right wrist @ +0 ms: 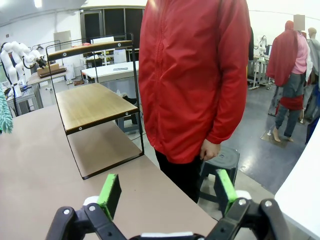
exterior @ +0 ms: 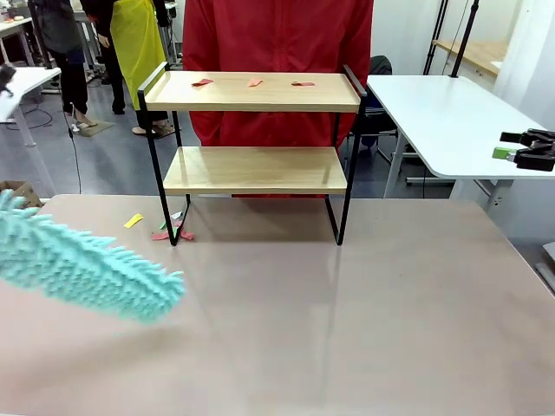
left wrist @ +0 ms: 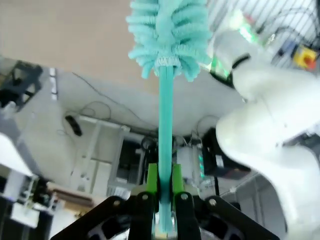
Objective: Clean the shelf.
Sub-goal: Clean the specific section of the Shelf indicated by the human with the Duster.
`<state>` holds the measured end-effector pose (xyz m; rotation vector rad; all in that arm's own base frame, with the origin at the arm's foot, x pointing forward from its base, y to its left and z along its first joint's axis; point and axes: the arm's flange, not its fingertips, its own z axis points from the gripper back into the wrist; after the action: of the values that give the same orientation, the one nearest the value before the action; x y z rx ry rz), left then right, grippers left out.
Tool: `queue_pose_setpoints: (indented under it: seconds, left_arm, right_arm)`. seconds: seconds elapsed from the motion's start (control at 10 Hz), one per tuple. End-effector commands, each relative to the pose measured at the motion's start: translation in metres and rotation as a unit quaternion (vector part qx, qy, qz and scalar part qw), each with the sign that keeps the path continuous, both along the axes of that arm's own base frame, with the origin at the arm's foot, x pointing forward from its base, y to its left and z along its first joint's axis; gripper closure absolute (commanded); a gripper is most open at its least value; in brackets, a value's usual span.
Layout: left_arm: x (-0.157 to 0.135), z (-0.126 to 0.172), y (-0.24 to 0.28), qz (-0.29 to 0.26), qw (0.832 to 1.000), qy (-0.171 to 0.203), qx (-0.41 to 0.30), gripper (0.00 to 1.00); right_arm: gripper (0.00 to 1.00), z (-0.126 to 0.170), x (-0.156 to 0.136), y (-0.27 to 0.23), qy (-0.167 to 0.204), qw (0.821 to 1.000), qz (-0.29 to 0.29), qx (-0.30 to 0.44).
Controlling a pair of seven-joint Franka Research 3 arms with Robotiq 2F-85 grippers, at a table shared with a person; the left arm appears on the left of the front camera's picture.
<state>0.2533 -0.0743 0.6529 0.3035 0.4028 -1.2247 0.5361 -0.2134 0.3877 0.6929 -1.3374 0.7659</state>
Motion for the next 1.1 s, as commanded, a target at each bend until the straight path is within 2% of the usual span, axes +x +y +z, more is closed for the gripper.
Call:
queue_pose_setpoints:
  seconds: [0.0, 0.1, 0.2, 0.3, 1.0]
  left_arm:
    - [0.014, 0.017, 0.007, -0.030, 0.999, 0.030, 0.015, 0.87]
    - [0.017, 0.011, 0.009, -0.041, 0.997, 0.057, 0.028, 0.87]
    - [0.022, 0.009, 0.012, -0.041, 0.997, 0.048, 0.034, 0.87]
    - [0.014, 0.007, 0.009, -0.018, 0.999, 0.038, 0.018, 0.87]
    - [0.014, 0.007, 0.009, -0.018, 0.999, 0.038, 0.018, 0.87]
  right_arm:
    - [0.00, 0.007, 0.001, 0.003, 0.007, 1.000, -0.008, -0.001]
    - [0.00, 0.007, 0.001, 0.003, 0.007, 1.000, -0.008, -0.001]
    - [0.00, 0.007, 0.001, 0.003, 0.007, 1.000, -0.008, -0.001]
    - [0.00, 0.007, 0.001, 0.003, 0.007, 1.000, -0.008, -0.001]
    - [0.00, 0.007, 0.001, 0.003, 0.007, 1.000, -0.008, -0.001]
